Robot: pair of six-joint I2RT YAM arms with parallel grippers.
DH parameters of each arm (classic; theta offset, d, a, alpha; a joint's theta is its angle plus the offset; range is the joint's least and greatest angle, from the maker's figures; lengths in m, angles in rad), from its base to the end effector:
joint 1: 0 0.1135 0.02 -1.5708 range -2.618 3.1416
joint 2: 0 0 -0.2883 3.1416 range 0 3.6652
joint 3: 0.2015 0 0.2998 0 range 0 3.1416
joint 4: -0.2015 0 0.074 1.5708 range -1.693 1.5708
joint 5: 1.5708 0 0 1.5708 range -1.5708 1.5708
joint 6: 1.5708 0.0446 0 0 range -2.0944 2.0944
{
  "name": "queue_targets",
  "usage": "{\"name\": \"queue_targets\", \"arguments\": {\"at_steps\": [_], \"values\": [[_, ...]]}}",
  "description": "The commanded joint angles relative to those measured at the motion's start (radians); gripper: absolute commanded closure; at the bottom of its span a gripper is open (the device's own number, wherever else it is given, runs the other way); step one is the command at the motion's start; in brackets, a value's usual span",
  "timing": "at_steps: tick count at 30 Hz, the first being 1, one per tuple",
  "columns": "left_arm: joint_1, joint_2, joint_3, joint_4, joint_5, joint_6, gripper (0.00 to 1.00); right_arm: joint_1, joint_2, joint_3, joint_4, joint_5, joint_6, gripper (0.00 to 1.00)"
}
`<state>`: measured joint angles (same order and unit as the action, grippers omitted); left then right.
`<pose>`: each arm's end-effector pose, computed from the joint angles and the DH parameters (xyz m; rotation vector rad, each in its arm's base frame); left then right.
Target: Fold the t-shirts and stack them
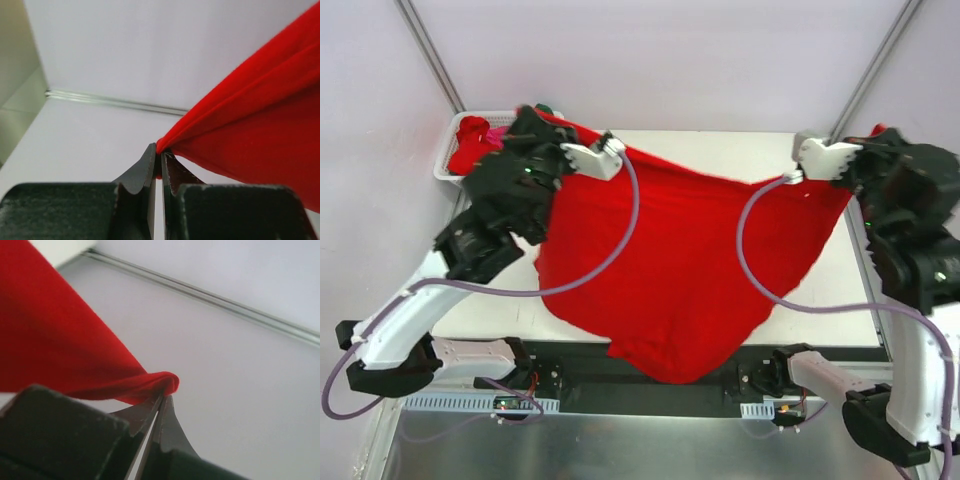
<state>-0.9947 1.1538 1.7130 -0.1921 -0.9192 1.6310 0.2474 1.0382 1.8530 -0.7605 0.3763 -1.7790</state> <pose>0.1467 -0.1607 0.6201 0.9125 1.1092 1.0785 0.1463 0.0200 0.6230 -1.2537 1.1821 -1.4681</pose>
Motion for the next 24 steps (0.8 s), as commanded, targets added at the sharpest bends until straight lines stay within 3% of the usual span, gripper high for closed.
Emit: {"name": "queue_targets", "arguments": {"at_steps": [1, 3, 6, 7, 10, 14, 19, 24], "values": [[0.128, -0.052, -0.208, -0.043, 0.126, -0.304, 1.0, -0.02, 0.031, -0.155, 0.039, -0.031, 0.124, 0.99], [0.163, -0.063, -0.319, -0.047, 0.167, -0.353, 1.0, -0.055, 0.052, -0.231, 0.073, -0.077, 0.156, 0.99], [0.295, -0.062, -0.404, -0.073, 0.327, -0.382, 1.0, -0.121, 0.127, -0.282, 0.143, -0.142, 0.171, 0.99], [0.389, -0.04, -0.398, -0.076, 0.397, -0.39, 1.0, -0.135, 0.152, -0.276, 0.159, -0.155, 0.174, 0.99], [0.494, 0.081, -0.316, -0.075, 0.509, -0.39, 1.0, -0.18, 0.275, -0.206, 0.196, -0.174, 0.178, 0.99], [0.588, 0.342, -0.065, -0.073, 0.562, -0.382, 1.0, -0.223, 0.434, -0.091, 0.254, -0.171, 0.15, 0.99], [0.63, 0.59, 0.187, -0.069, 0.609, -0.329, 1.0, -0.246, 0.634, 0.089, 0.296, -0.139, 0.101, 0.99], [0.642, 0.763, 0.339, -0.069, 0.638, -0.273, 1.0, -0.246, 0.704, 0.115, 0.357, -0.131, 0.043, 0.99]]}}
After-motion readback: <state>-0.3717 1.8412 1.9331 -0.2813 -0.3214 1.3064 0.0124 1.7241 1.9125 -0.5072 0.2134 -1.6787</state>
